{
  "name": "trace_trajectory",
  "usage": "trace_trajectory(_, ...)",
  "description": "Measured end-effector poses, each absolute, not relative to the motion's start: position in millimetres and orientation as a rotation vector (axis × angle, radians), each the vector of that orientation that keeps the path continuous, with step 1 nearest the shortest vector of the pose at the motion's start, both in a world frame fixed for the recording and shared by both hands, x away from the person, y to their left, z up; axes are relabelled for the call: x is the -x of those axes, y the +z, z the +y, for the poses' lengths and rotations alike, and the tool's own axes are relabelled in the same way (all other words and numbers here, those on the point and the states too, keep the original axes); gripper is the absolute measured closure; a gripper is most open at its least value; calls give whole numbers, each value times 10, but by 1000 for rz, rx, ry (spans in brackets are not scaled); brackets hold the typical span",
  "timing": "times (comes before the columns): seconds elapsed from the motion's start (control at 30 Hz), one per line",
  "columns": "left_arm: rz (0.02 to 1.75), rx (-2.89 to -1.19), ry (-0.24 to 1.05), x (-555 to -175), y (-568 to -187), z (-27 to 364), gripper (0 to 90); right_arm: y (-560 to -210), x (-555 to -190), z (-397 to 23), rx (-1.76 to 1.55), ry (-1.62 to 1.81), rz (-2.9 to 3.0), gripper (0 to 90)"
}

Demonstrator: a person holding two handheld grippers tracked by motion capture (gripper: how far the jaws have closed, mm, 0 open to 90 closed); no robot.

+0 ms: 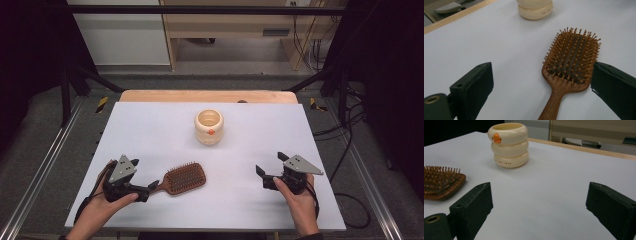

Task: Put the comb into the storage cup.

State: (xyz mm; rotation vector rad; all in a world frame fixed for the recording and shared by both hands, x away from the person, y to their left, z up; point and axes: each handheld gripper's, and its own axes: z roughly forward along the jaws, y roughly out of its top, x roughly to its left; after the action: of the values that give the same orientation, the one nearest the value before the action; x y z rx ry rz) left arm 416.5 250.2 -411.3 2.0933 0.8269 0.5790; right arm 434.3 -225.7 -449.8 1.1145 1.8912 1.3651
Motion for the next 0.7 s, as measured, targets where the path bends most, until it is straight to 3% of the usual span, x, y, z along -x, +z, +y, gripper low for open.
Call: trace_trajectory(0.7,730,-2332,498,-4285,-4244,2458,48,-4506,-4334,-2277,-1125,1367,1885,74)
